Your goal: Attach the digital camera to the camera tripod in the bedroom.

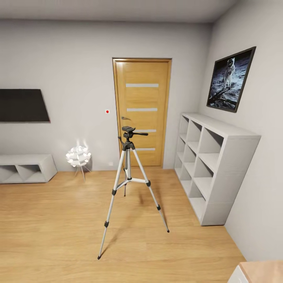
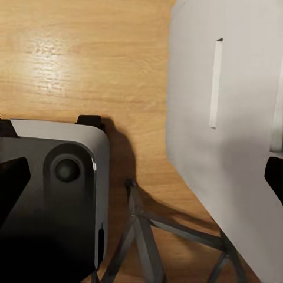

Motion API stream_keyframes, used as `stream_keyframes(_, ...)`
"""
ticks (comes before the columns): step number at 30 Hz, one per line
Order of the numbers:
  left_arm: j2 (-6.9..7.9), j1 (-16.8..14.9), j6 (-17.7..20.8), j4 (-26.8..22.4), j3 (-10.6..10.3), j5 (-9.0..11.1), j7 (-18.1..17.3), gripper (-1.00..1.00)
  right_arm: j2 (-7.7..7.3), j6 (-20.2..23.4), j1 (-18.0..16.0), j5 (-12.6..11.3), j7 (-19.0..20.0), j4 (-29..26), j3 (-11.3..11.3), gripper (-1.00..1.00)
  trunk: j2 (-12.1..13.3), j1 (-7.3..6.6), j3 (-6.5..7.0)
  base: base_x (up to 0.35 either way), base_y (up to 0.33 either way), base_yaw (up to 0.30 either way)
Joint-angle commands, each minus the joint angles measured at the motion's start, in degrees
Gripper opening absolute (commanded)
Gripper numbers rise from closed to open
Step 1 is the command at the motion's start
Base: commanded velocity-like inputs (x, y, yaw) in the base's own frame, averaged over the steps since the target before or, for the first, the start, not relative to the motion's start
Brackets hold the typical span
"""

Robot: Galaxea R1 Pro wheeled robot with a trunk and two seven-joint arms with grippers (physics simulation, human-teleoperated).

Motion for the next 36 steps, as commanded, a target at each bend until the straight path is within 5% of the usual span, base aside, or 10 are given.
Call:
stream_keyframes(1,0.01,-0.01,0.06,0.01,-0.47,0.52,-0.08,-1.00,0.04,-0.26,0.02,0.57,0.29,0.20,-0.47,1.00,-0.04,0.02,-0.02,0.000,0.000,0.000)
stream_keyframes(7,-0.07,-0.01,0.10,0.01,-0.47,0.52,-0.12,-1.00,0.38,-0.07,0.99,1.60,0.82,0.21,-0.43,1.00,-0.04,0.02,-0.02,0.000,0.000,0.000)
stream_keyframes(15,-0.08,-0.01,0.00,0.01,-0.47,0.52,-0.13,-1.00,2.27,-0.29,1.59,5.86,0.75,0.21,-0.44,1.00,-0.04,0.02,-0.02,0.000,0.000,0.000)
stream_keyframes(36,-0.15,-0.01,-0.53,-0.06,-0.47,0.56,-0.02,-1.00,2.46,-0.60,1.65,6.51,0.01,0.16,-0.51,1.00,-0.04,0.02,-0.02,0.000,0.000,0.000)
